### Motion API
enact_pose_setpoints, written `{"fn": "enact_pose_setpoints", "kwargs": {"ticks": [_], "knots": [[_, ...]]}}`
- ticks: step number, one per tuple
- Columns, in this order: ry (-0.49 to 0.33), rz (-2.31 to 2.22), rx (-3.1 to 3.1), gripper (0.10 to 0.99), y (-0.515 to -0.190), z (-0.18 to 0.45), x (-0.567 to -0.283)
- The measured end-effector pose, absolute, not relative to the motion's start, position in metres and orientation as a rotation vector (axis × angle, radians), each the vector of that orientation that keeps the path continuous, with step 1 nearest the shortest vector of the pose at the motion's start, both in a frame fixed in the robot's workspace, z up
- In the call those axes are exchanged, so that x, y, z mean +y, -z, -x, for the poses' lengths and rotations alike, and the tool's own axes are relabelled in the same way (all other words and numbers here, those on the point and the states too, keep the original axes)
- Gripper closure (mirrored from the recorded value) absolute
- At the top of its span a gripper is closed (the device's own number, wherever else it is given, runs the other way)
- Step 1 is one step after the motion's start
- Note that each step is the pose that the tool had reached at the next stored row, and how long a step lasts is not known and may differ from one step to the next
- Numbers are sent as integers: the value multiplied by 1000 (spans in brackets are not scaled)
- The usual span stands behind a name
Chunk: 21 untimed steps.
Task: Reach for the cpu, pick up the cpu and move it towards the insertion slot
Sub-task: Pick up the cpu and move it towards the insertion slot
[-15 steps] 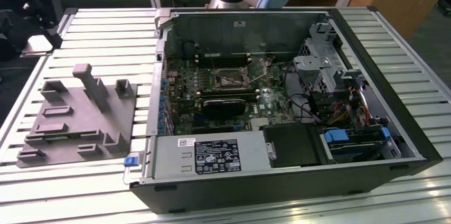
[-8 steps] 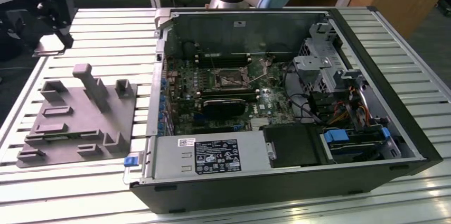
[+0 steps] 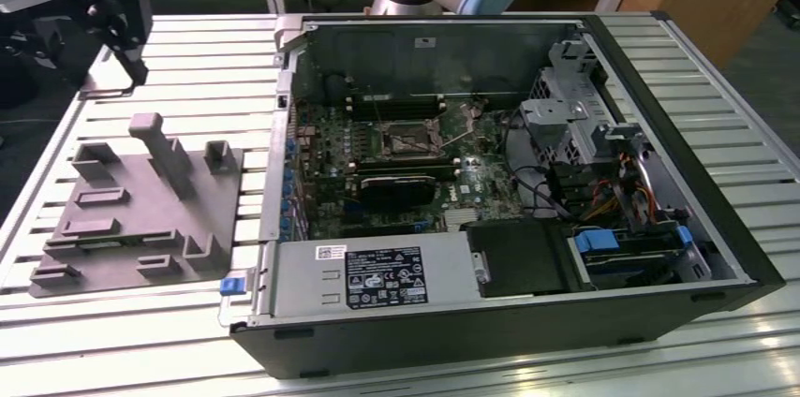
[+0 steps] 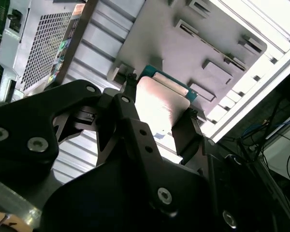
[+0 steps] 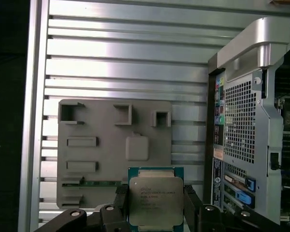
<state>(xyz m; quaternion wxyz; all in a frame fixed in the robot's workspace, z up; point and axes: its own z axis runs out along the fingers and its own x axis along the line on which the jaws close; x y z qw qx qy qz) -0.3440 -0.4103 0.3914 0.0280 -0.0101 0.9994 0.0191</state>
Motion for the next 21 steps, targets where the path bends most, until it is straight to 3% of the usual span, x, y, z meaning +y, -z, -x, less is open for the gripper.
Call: {"fn": "enact_pose_setpoints", "kwargs": {"ticks": [21], "knots": [[-59,31,3085,545,-391,303,-410]]}}
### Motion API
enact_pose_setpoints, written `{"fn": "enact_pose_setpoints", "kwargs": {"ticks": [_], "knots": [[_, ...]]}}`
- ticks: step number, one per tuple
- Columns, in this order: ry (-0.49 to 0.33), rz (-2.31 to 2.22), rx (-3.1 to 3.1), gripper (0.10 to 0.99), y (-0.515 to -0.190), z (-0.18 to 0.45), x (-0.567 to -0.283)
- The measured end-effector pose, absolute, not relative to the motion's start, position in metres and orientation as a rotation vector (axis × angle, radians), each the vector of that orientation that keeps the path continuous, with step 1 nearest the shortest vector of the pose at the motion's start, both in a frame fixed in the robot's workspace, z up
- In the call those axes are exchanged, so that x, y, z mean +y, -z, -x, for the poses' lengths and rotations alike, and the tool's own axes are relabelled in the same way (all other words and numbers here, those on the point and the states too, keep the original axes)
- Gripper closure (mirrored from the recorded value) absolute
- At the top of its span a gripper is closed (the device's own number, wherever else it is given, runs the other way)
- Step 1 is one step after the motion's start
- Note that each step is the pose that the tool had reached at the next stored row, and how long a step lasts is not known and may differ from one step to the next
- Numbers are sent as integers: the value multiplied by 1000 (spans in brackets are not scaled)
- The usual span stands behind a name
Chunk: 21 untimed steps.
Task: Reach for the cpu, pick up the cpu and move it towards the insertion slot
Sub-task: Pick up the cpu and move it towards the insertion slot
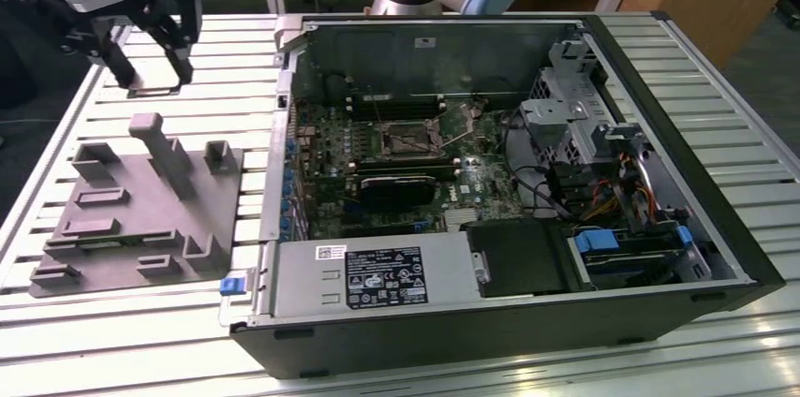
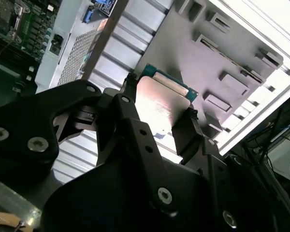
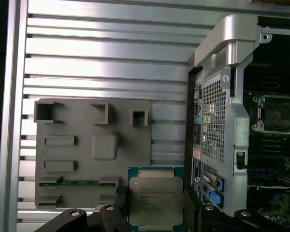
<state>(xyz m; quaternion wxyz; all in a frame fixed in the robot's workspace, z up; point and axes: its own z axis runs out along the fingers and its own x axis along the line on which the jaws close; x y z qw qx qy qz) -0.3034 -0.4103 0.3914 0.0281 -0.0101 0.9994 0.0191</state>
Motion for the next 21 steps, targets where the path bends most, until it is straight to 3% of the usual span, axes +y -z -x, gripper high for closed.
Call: {"fn": "enact_pose_setpoints", "kwargs": {"ticks": [21], "knots": [[-59,31,3085,545,-391,249,-410]]}}
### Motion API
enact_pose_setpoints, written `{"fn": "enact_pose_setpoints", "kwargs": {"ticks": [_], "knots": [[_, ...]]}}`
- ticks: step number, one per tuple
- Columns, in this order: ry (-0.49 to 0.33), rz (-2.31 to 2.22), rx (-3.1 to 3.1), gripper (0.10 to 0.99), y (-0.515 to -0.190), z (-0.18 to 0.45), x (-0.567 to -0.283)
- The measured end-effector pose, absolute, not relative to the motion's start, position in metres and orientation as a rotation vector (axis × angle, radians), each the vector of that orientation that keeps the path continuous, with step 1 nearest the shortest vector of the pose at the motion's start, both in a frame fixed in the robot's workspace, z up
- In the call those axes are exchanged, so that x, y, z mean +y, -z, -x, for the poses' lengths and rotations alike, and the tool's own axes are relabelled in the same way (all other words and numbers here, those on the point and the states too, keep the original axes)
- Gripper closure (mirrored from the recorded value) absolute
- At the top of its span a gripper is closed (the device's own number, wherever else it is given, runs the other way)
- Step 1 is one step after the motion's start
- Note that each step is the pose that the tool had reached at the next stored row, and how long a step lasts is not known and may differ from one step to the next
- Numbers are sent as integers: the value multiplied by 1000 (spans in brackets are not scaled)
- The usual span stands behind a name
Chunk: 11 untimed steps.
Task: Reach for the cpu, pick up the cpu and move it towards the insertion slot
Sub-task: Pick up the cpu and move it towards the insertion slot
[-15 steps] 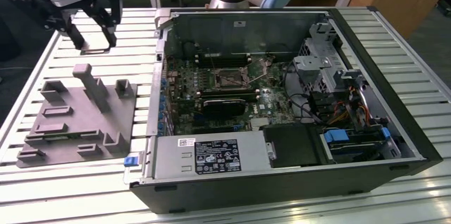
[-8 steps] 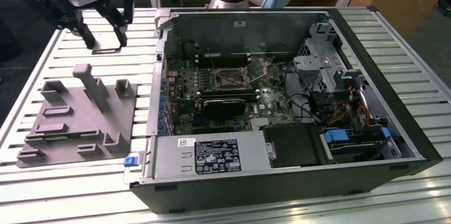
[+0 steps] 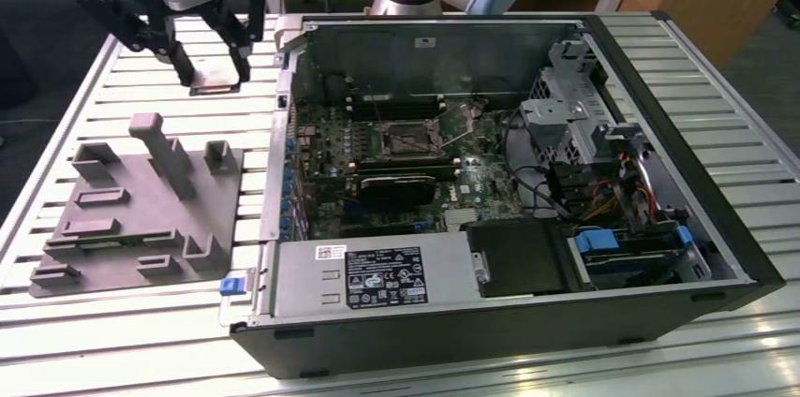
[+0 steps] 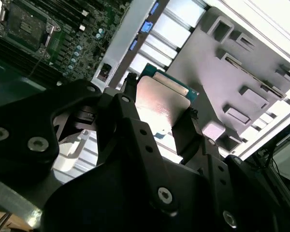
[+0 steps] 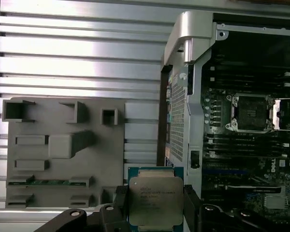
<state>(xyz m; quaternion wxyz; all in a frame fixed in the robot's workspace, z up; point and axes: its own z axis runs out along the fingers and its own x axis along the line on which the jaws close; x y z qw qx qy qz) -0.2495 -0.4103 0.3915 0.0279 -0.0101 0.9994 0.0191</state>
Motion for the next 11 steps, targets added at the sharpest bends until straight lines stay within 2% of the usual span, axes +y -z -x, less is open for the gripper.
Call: {"fn": "enact_pose_setpoints", "kwargs": {"ticks": [11], "knots": [[-59,31,3086,545,-391,214,-410]]}}
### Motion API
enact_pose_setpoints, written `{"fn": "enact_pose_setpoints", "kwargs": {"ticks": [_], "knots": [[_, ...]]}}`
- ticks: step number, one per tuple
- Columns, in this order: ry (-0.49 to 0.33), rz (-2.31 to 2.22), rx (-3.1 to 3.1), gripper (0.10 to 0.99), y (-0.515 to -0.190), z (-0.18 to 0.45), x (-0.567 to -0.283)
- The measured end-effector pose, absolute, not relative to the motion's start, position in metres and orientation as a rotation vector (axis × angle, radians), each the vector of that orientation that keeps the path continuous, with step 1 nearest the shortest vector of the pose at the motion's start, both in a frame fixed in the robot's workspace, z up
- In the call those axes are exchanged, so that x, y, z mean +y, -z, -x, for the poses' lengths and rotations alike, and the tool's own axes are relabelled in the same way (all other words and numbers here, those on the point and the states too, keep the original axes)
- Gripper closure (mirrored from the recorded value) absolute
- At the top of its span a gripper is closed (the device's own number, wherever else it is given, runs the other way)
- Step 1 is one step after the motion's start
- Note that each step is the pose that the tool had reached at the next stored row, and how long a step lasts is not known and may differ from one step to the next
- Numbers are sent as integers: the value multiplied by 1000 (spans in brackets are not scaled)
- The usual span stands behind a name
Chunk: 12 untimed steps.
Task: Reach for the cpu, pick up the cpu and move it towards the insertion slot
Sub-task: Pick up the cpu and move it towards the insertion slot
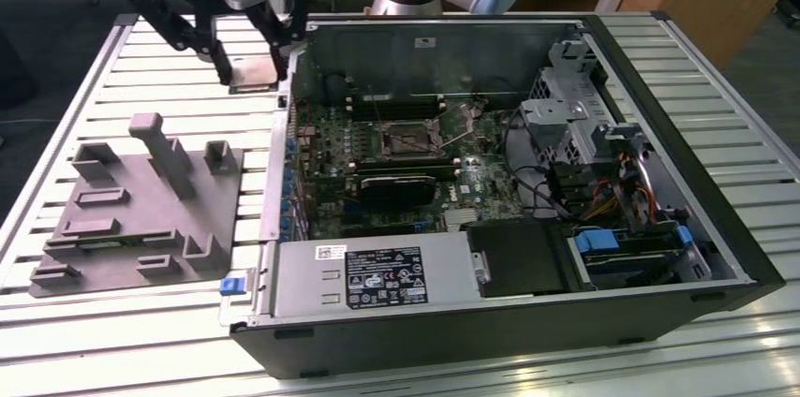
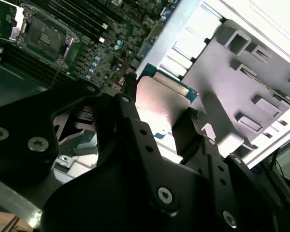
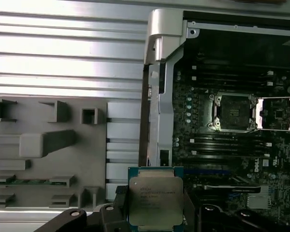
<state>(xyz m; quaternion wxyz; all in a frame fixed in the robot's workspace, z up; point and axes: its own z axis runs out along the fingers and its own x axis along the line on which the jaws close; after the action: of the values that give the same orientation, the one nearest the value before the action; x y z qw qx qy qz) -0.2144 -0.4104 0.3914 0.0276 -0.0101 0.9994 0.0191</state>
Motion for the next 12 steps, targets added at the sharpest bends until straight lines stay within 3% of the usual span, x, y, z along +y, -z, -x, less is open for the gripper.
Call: {"fn": "enact_pose_setpoints", "kwargs": {"ticks": [12], "knots": [[-59,31,3087,545,-391,171,-410]]}}
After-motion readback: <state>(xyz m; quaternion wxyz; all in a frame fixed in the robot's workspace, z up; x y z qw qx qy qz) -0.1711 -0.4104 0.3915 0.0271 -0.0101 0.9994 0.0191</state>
